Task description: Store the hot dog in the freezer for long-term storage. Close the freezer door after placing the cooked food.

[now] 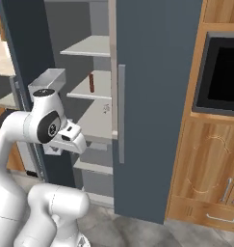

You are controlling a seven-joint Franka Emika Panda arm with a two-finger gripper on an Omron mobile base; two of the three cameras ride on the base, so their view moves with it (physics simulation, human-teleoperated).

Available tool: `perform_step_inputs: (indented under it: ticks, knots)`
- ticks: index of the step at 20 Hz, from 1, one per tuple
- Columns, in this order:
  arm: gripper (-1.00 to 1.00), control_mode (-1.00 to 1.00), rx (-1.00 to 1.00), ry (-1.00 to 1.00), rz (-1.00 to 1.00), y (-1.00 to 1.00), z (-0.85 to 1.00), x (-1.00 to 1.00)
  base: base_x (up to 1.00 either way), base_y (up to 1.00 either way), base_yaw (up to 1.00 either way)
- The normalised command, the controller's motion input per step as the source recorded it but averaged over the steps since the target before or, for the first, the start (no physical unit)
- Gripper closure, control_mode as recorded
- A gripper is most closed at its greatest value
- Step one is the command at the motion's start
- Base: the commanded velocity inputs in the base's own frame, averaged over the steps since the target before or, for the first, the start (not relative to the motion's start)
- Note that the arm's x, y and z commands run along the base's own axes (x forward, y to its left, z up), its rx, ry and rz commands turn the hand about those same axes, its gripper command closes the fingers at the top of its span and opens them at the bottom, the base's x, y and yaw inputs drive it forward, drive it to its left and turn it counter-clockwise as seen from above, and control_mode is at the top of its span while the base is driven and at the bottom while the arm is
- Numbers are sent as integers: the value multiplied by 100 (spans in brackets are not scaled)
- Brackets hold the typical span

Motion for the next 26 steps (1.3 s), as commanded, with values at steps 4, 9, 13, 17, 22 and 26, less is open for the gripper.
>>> perform_step_inputs:
  ticks: [4, 9, 13, 17, 22, 26]
  knots:
    - [-100, 100, 0, 0, 0, 0, 0, 0, -17, 39, -26]
    - [-100, 100, 0, 0, 0, 0, 0, 0, -22, 33, -17]
    - [-100, 100, 0, 0, 0, 0, 0, 0, -30, 15, -9]
    - [-100, 100, 0, 0, 0, 0, 0, 0, -36, 16, -5]
    - [-100, 100, 0, 0, 0, 0, 0, 0, -33, 29, 0]
    - [-100, 100, 0, 0, 0, 0, 0, 0, -31, 34, 0]
